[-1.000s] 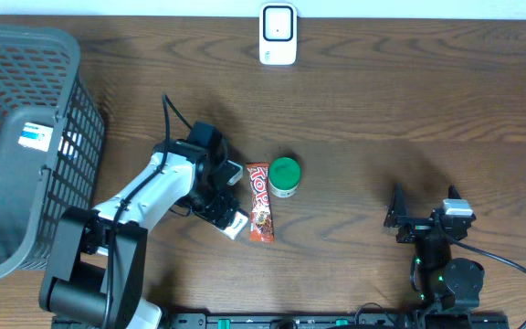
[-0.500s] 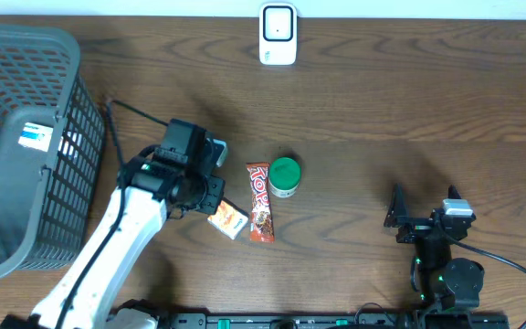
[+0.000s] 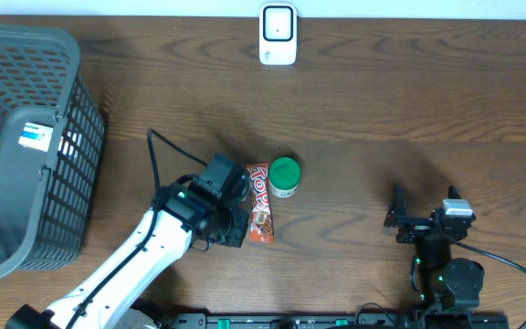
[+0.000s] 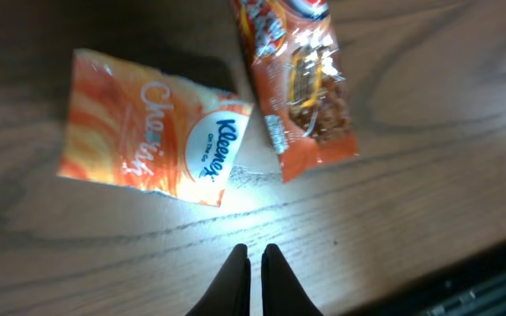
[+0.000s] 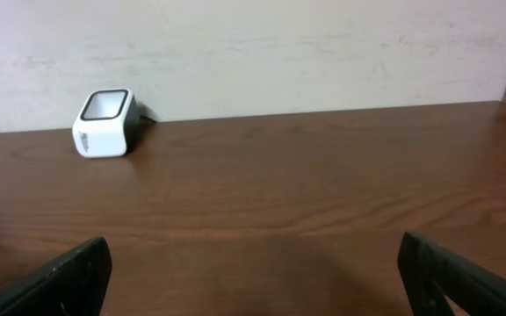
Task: Scan the item barcode
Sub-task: 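Lower the Kleenex pack onto the table left of the TOP bar, release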
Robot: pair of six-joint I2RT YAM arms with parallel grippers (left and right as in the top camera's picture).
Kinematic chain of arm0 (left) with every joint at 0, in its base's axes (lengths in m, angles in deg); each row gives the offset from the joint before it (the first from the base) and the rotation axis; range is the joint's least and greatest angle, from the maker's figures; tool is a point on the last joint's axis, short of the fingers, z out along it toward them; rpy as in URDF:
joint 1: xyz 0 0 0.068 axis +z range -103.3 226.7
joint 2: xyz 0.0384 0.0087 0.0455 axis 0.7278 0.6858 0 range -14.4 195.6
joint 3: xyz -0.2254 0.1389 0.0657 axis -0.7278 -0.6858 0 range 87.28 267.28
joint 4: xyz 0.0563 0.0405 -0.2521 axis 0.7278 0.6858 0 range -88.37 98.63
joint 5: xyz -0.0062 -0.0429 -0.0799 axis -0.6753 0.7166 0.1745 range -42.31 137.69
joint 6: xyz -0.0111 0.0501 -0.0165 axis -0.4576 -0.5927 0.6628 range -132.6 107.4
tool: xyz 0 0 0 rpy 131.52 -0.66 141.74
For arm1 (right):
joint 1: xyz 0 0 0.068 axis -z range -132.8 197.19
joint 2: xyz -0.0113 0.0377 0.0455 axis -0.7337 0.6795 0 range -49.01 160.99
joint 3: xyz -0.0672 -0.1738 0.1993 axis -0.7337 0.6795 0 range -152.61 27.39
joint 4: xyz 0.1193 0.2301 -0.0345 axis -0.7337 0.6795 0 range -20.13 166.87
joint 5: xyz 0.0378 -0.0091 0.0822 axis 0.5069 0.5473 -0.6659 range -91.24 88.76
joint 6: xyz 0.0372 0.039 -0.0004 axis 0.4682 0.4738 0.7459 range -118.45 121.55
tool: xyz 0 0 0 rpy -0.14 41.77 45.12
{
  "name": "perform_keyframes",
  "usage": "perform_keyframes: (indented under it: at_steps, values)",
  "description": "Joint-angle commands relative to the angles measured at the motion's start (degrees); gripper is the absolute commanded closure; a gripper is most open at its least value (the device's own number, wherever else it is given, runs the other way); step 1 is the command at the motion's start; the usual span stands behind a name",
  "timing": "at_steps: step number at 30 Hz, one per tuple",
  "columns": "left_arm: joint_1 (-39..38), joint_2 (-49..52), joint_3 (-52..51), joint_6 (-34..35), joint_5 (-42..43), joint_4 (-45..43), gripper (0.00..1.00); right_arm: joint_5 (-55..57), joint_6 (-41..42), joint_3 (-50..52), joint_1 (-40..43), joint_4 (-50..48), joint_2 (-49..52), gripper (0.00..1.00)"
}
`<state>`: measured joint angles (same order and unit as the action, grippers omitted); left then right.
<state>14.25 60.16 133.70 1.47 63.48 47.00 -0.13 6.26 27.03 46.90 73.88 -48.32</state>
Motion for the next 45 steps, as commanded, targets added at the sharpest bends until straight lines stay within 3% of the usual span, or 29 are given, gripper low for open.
perform_keyframes:
  at_steps: [1,4,8,21,30,45]
  values:
    - [-0.26,0.28,-5.75,5.16,2.08,-4.37,0.92,0.33,-0.72,0.04,-0.55,0.17,-0.31,0.01]
    - [-0.26,0.28,-9.55,5.11,8.98,-12.07,0.93,0.33,-0.72,0.04,-0.55,0.15,-0.31,0.01]
    - [-0.26,0.28,-11.91,5.18,12.13,-18.60,0.92,0.33,-0.72,0.04,-0.55,0.17,-0.31,0.01]
    - [-0.26,1.07,-12.57,10.47,4.37,-20.06,0.92,0.33,-0.72,0.04,-0.55,0.15,-0.31,0.01]
    - [-0.26,10.78,-12.57,13.79,3.76,-24.92,0.92,0.33,-0.72,0.04,-0.55,0.15,-0.31,0.01]
    - [-0.26,3.87,-12.55,36.33,-24.98,-5.27,0.93,0.33,-0.72,0.04,-0.55,0.17,-0.31,0.01]
